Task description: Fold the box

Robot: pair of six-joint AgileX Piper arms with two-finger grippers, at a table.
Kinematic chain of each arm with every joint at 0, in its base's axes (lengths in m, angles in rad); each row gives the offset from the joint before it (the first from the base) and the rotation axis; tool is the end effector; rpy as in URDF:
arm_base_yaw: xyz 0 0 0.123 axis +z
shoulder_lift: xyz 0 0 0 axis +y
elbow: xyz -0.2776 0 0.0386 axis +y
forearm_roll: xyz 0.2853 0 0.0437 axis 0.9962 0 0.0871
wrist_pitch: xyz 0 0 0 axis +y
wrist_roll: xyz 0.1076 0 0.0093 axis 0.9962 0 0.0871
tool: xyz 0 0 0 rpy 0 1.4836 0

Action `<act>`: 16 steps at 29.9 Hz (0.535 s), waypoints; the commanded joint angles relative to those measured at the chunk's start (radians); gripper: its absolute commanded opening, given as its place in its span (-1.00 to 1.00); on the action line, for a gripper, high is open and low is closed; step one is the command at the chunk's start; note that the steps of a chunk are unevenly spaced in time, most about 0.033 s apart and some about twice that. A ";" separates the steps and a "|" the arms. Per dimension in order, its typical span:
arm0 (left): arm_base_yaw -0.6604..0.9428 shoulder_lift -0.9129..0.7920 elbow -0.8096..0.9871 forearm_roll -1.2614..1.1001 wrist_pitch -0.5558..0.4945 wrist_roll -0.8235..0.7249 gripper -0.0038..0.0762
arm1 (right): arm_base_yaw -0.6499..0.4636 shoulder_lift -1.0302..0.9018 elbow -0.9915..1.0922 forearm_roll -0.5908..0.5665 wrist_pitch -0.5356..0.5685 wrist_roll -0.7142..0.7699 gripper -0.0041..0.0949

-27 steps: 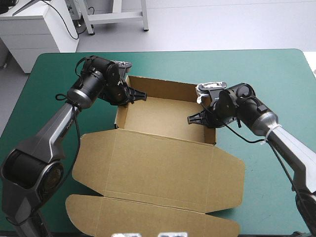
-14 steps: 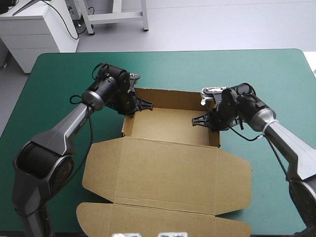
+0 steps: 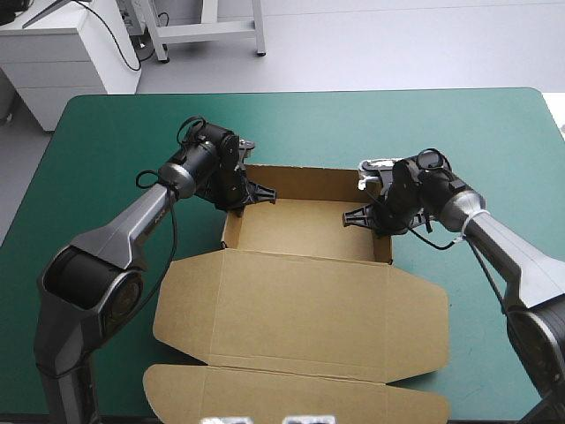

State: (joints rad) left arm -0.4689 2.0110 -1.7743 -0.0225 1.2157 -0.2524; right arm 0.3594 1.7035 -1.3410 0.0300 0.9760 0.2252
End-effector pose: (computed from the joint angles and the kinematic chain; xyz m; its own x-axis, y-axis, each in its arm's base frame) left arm 0.4118 -0.2112 0.2275 -0.9611 0.1985 -0.1920 0.2156 0.9738 -0.0725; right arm 0.3651 0.1401 0.2302 -0.9488 -0.1005 -0.2995 -0.1355 0.9859 0.0982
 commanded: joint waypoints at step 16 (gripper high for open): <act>-0.003 -0.023 -0.030 -0.033 0.043 0.185 -0.73 | -0.003 -0.044 -0.031 -0.056 -0.042 -0.051 -0.15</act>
State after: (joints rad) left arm -0.4639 2.0262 -1.7819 -0.0377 1.2026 -0.1491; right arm 0.3592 1.7035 -1.3410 0.0000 0.9647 0.1925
